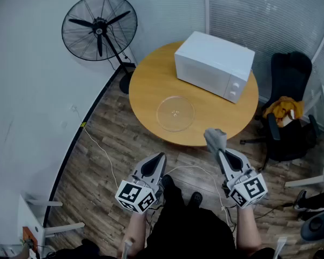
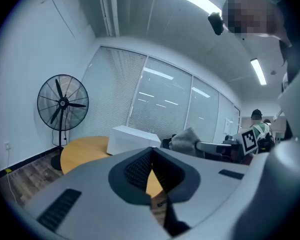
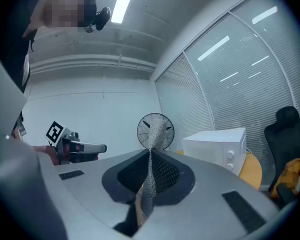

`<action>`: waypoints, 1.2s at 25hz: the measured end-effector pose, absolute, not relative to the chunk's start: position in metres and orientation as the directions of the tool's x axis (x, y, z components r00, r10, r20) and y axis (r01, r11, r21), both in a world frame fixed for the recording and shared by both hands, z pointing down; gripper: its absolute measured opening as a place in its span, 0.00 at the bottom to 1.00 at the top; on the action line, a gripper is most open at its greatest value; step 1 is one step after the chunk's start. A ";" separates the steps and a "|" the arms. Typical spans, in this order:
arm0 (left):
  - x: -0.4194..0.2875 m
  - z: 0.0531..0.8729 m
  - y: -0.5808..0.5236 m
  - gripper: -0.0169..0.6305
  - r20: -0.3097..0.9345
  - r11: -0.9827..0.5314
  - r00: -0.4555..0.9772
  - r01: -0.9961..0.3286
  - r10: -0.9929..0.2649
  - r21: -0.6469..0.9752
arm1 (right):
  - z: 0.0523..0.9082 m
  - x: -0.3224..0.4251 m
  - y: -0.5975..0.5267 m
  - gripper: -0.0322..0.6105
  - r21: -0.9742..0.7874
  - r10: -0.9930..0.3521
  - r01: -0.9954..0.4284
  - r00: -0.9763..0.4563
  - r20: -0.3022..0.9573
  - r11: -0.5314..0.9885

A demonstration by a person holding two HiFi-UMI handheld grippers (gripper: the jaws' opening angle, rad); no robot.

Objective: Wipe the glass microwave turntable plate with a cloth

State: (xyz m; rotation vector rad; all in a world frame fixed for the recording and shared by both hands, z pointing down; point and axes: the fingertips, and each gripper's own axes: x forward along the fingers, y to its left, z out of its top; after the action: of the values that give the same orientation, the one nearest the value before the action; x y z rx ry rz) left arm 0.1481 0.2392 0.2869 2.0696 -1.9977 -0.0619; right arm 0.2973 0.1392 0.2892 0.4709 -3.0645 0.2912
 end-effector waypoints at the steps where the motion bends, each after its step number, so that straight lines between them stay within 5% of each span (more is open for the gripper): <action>1: 0.146 0.287 0.242 0.01 0.149 -0.006 0.040 -0.975 -0.988 0.224 | 0.289 0.298 0.141 0.08 -0.177 -0.295 -0.300 -0.954 0.054 0.937; 17: 0.126 0.303 0.261 0.01 0.178 0.046 -0.001 -0.966 -0.984 0.253 | 0.303 0.288 0.159 0.08 -0.179 -0.268 -0.277 -0.961 0.073 0.944; 30: 0.027 0.320 0.219 0.02 0.200 -0.030 0.083 -0.967 -0.976 0.252 | 0.303 0.197 0.117 0.08 -0.178 -0.378 -0.393 -0.919 0.112 0.902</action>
State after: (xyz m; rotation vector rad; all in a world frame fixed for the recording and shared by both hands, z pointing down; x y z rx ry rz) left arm 0.0266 0.2188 0.3196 2.0472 -1.9320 -0.0391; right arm 0.1974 0.1174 0.3034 0.6075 -2.9908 0.3030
